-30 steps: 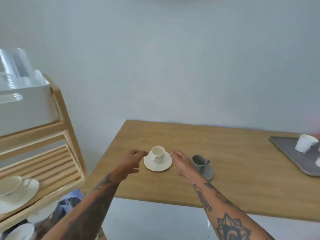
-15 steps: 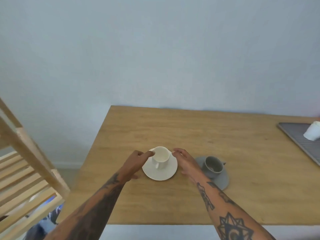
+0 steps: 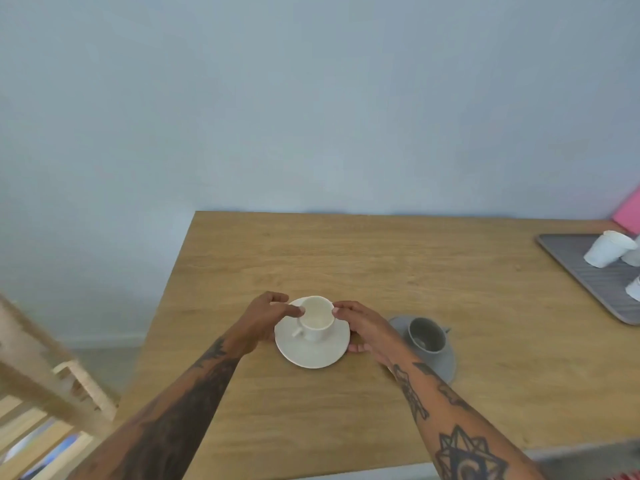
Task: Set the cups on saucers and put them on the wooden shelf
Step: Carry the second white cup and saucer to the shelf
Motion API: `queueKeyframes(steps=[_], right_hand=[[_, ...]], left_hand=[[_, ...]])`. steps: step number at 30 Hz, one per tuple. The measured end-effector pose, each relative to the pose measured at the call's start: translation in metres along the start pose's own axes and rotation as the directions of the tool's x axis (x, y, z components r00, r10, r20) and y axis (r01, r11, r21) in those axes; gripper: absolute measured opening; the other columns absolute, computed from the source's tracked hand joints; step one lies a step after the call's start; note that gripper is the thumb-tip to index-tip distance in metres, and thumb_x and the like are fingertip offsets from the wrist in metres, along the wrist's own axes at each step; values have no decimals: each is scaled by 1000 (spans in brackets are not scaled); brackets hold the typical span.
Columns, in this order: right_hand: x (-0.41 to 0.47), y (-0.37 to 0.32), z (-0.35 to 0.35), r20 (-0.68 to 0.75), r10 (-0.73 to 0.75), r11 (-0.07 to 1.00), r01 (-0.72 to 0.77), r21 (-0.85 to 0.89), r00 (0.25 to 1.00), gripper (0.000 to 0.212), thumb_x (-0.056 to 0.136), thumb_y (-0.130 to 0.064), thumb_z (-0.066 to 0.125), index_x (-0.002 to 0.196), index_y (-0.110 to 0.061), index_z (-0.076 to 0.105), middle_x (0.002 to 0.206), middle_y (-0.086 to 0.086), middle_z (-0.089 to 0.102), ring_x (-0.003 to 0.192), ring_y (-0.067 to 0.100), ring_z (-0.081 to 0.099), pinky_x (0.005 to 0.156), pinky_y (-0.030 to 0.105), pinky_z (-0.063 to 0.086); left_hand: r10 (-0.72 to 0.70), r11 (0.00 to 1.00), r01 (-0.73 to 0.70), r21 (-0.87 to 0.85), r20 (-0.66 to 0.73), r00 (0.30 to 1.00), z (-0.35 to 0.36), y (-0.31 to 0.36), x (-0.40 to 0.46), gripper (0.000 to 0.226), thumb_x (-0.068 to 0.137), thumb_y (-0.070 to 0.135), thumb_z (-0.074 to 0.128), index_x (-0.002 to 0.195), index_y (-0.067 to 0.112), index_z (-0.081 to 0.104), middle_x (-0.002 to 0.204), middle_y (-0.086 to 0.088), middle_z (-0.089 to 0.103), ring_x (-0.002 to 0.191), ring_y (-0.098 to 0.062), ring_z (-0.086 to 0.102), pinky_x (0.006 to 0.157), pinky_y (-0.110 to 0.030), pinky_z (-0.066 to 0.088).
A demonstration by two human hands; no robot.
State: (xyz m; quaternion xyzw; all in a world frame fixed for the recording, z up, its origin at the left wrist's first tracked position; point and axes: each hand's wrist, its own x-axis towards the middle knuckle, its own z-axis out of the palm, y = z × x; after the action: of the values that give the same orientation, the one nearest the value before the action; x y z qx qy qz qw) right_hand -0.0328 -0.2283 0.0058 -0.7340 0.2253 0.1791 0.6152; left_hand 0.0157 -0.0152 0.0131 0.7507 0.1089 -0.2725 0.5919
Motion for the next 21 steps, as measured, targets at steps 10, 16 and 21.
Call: queueKeyframes(steps=[10, 16, 21], right_hand=[[-11, 8, -20, -7, 99, 995, -99, -4, 995, 37, 77, -50, 75, 110, -35, 64, 130, 0, 60, 119, 26, 57, 89, 45, 58], [-3, 3, -29, -70, -27, 999, 24, -45, 997, 28, 81, -46, 74, 107, -44, 64, 114, -12, 61, 111, 15, 56, 97, 43, 49], [0, 2, -25, 2, -63, 996, 62, 64, 998, 24, 87, -31, 72, 110, -38, 68, 113, 2, 70, 91, 11, 66, 78, 31, 55]], left_hand=[[105, 993, -112, 48, 128, 986, 12, 15, 36, 75, 69, 36, 89, 132, 12, 56, 124, -11, 67, 113, -29, 65, 105, -48, 49], [86, 988, -72, -139, 92, 992, 5, -1, 18, 48, 81, 42, 77, 124, 26, 61, 112, -3, 70, 97, -18, 68, 83, -34, 55], [96, 992, -81, -98, 151, 984, 13, -7, -4, 40, 82, 38, 78, 119, 43, 65, 113, 2, 75, 98, -16, 71, 77, -31, 58]])
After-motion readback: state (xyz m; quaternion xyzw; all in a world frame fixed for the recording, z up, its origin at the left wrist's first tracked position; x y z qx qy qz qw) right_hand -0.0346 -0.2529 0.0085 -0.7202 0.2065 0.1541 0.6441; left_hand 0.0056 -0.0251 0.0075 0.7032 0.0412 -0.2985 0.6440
